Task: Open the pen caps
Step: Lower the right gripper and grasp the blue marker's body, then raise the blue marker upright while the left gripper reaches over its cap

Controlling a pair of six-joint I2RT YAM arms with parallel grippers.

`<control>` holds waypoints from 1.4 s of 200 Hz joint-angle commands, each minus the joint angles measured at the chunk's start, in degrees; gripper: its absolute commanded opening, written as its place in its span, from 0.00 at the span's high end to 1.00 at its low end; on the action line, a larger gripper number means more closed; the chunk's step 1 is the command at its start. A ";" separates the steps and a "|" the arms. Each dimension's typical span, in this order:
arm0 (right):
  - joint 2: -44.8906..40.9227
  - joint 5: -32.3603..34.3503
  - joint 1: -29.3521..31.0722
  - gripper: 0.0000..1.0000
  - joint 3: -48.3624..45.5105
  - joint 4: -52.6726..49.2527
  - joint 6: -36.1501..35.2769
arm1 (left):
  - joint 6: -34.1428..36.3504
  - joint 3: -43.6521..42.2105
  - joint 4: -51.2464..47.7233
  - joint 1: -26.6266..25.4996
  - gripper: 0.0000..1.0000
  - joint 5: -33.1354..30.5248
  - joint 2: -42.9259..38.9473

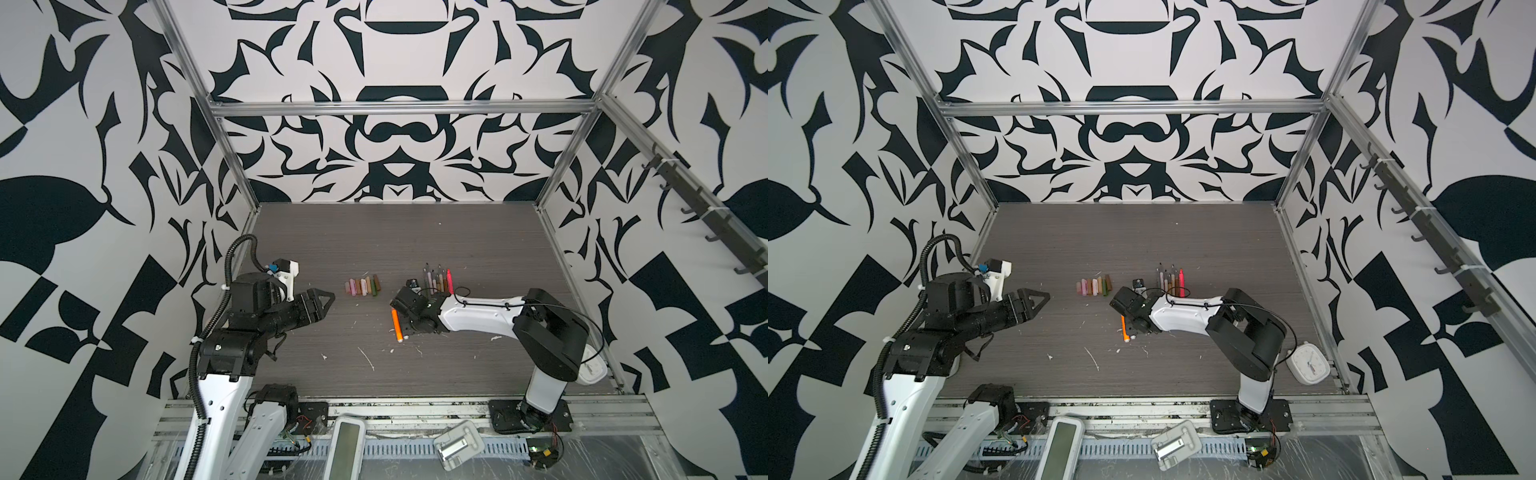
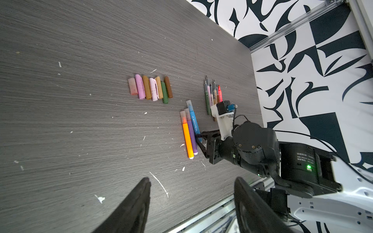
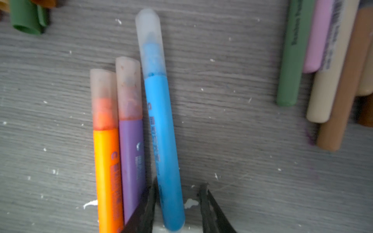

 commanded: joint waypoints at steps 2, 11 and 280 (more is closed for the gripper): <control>0.81 0.25 -0.78 0.61 2.87 -1.57 -1.67 | 0.55 -0.61 -0.55 0.28 0.32 0.27 -0.35; 1.36 0.06 -1.05 0.61 3.48 -1.80 -1.98 | 0.55 -0.61 -0.55 0.28 0.32 0.26 -0.36; -37.04 -23.00 -1.77 1.00 -38.99 41.01 -5.16 | -19.62 -2.21 34.44 -28.82 0.38 -3.94 40.23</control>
